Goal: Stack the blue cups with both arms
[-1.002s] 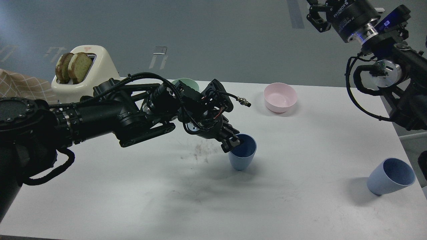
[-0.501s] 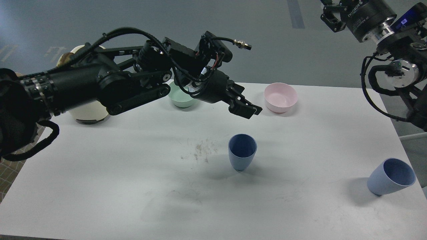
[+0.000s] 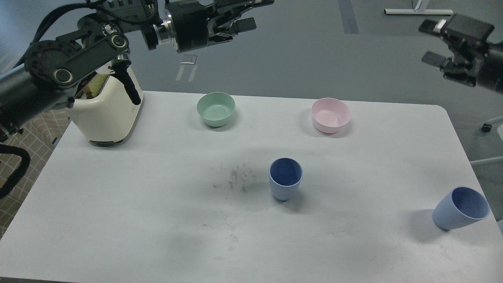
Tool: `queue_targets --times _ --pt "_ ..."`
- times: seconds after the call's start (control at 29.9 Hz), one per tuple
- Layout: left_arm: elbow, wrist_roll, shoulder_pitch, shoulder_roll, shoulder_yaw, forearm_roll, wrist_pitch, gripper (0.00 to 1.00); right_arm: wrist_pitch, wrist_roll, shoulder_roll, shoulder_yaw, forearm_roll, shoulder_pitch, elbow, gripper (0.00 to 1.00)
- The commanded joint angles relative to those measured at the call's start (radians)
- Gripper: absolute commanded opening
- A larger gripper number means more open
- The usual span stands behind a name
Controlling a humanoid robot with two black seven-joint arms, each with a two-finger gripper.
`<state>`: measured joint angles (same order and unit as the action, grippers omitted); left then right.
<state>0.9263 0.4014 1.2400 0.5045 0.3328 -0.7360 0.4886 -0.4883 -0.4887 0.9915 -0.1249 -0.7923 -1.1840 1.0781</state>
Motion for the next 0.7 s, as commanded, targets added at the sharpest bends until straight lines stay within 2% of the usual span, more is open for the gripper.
queue_targets --times 0.0,0.13,0.3,0.67 --pt "-0.007 0.0 -0.043 0.017 0.032 0.154 0.0 0.97 0.0 0.0 0.123 0.06 -0.207 0.007 0.112 1.0" --pt "-0.007 -0.001 -0.068 0.011 0.034 0.19 0.0 0.97 0.0 0.0 0.203 0.137 -0.397 0.043 0.181 1.0" --pt "-0.004 0.0 -0.077 -0.001 0.034 0.19 0.0 0.97 0.0 0.0 0.269 0.162 -0.66 0.121 0.187 1.0" --pt "0.006 0.0 -0.1 0.002 0.034 0.19 0.0 0.97 0.0 0.0 0.332 0.16 -0.803 0.145 0.19 1.0"
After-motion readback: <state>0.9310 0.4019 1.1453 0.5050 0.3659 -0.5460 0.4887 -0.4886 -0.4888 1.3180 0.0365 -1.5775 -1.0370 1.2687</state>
